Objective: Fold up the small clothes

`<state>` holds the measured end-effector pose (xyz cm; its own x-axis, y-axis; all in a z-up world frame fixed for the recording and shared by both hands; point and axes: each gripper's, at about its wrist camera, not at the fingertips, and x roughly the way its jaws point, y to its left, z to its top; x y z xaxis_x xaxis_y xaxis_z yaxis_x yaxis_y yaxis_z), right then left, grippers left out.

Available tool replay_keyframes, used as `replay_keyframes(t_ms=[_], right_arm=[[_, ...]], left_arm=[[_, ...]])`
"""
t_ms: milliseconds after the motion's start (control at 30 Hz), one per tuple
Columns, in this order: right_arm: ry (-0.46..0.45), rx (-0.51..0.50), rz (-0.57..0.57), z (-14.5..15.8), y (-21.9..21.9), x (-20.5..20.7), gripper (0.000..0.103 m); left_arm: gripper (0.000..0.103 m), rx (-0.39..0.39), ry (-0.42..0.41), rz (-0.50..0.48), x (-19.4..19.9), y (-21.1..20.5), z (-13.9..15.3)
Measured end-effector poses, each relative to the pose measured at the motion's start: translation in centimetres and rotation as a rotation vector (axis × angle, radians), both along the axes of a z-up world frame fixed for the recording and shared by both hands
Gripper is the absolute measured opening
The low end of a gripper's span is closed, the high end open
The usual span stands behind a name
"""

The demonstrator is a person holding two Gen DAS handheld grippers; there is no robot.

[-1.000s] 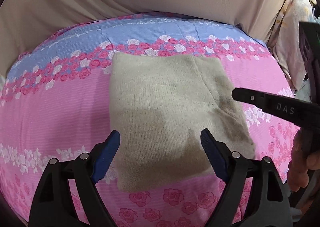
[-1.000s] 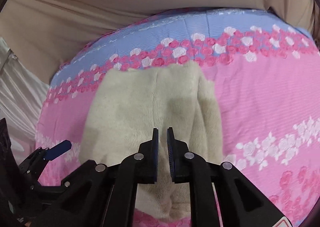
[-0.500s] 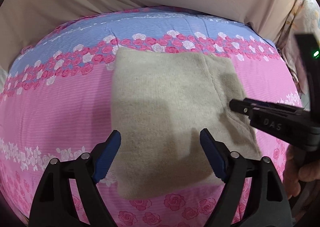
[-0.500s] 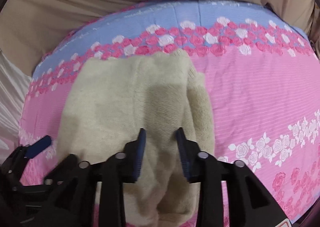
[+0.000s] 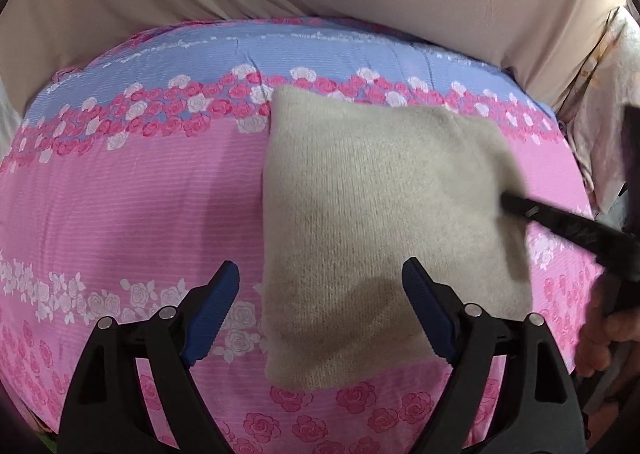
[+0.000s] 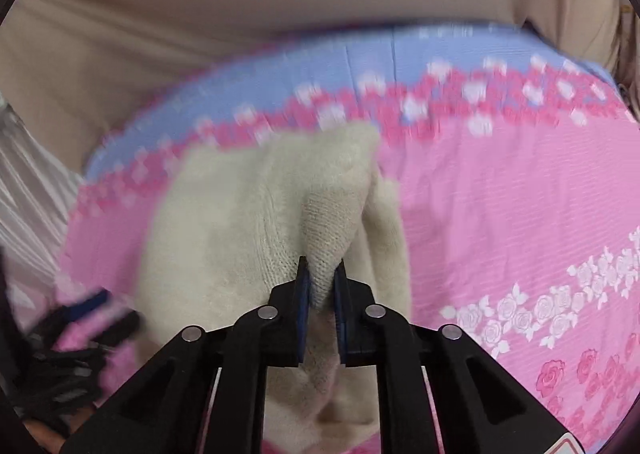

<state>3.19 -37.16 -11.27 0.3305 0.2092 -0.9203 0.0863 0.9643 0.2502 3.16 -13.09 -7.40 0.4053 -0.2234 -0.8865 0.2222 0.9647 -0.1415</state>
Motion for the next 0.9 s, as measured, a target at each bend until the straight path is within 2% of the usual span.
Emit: replay_keyframes(t_ms=[33,133,200,233,300,367,400,467,567,600,667,700,733,800,867,900], right_arm=[[-0.011,0.018,-0.006,-0.7,0.0,-0.1,0.012],[-0.097,0.046,-0.06,3.5,0.1,-1.3,0.013],[-0.163,0.054,-0.017,6.1,1.0,-2.5,0.013],[-0.159,0.049,0.016,6.4,1.7,-2.9,0.012],[-0.086,0.045,0.072,4.2,2.9,-2.8,0.008],[0.029,-0.061,0.083,-0.4,3.2,-2.2,0.002],[0.023,-0.032,0.059,-0.8,2.5,-2.3,0.0],[-0.005,0.008,0.004,1.0,1.9,-2.8,0.0],[-0.084,0.015,0.038,4.2,2.3,-3.5,0.008],[-0.06,0.019,0.054,3.7,2.3,-3.2,0.008],[0.029,-0.016,0.087,0.5,2.7,-2.8,0.007],[0.061,-0.022,0.09,-1.2,2.7,-2.5,0.0],[0.053,-0.003,0.075,-1.3,2.6,-2.5,0.0],[0.024,0.012,0.044,0.5,2.3,-2.7,0.0],[-0.027,0.004,0.033,2.3,2.0,-3.3,0.007],[-0.041,-0.009,0.026,2.9,1.6,-3.6,0.017]], left_arm=[[0.081,0.011,0.013,-0.002,0.1,-0.4,-0.9],[0.081,0.024,0.043,0.01,0.1,-0.5,-2.1],[0.081,0.004,0.038,0.023,0.0,-0.1,-2.0],[0.081,0.005,0.036,0.028,0.0,0.0,-2.0],[0.081,-0.002,0.048,0.034,0.1,0.1,-2.3],[0.081,-0.008,0.058,0.039,0.2,0.0,-2.6],[0.081,-0.01,0.059,0.035,0.2,-0.2,-2.6],[0.081,0.012,0.056,0.016,0.2,-0.8,-2.6],[0.081,0.046,0.024,-0.01,0.0,-1.3,-2.3],[0.081,0.045,0.026,-0.005,0.0,-1.2,-2.3],[0.081,0.031,0.045,0.013,0.1,-1.1,-2.7],[0.081,0.026,0.051,0.017,0.2,-1.1,-2.8],[0.082,0.025,0.056,0.015,0.2,-1.2,-2.8],[0.082,0.045,0.04,0.007,0.2,-1.4,-2.6],[0.082,0.049,0.028,0.002,0.1,-1.3,-2.4],[0.082,0.042,0.035,0.008,0.1,-1.2,-2.5]])
